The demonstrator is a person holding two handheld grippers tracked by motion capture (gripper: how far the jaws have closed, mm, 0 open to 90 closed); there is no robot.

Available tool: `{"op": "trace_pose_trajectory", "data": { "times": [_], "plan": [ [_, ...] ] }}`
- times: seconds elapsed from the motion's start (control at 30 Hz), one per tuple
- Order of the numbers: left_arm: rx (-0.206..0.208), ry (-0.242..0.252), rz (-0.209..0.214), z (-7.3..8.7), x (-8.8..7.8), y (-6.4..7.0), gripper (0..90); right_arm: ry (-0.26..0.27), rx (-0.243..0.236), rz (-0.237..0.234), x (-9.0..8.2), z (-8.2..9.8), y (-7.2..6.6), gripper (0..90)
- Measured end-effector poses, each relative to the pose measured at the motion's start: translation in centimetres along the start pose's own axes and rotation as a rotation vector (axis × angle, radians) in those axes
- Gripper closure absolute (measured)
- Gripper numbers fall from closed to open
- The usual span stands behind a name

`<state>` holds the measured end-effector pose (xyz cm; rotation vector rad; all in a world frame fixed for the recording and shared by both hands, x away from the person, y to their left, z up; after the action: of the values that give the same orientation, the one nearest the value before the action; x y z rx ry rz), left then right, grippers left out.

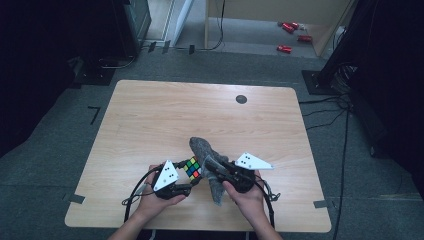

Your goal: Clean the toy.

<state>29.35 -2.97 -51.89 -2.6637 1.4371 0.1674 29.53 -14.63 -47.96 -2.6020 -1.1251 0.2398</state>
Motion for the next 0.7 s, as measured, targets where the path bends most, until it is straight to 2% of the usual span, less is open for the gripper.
{"op": "trace_pose_trajectory", "data": {
  "times": [0.1, 0.2, 0.27, 0.33, 0.4, 0.47, 0.53, 0.6, 0.7],
  "plan": [
    [-0.015, 0.019, 0.001, -0.5, -0.2, -0.1, 35.2, -0.005, 0.02, 0.033, -0.2, 0.0, 0.9, 71.6],
    [-0.009, 0.011, 0.004, -0.3, -0.2, -0.1, 35.2, -0.017, 0.031, 0.037, -0.2, 0.0, 1.1, 71.5],
    [-0.005, -0.001, 0.006, -0.1, 0.0, 0.0, 35.2, -0.023, 0.022, 0.034, -0.3, 0.0, 0.8, 71.5],
    [0.005, -0.018, 0.005, 0.2, 0.1, 0.2, 35.2, -0.019, 0.022, 0.007, -0.1, -0.3, 0.0, 71.5],
    [0.002, -0.019, 0.002, 0.2, 0.2, 0.3, 35.2, -0.019, 0.002, -0.015, 0.1, -0.6, -0.9, 71.3],
    [-0.006, -0.007, 0.002, -0.1, 0.1, 0.2, 35.2, -0.015, -0.021, -0.004, 0.3, -0.8, -1.1, 71.0],
    [0.002, 0.006, 0.005, -0.5, -0.1, 0.2, 35.2, -0.004, 0.005, 0.003, 0.2, -0.8, -0.6, 70.8],
    [0.004, 0.017, -0.002, -0.8, -0.3, 0.1, 35.2, -0.008, 0.022, 0.034, 0.0, -0.5, 0.5, 70.8],
    [-0.013, 0.024, -0.011, -0.9, -0.4, -0.2, 35.2, -0.022, 0.041, 0.066, -0.2, 0.0, 1.7, 71.0]
  ]
}}
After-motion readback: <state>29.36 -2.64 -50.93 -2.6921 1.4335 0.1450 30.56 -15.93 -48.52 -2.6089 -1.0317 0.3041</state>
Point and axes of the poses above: each handheld gripper's, and its own axes: x roughly forward along the jaws, z roughly out of its underside, y roughly to its right, the point moved 9 cm from there along x, roughly forward along the jaws, and after that the axes turned 13 degrees about y, right-handed, at the moved point
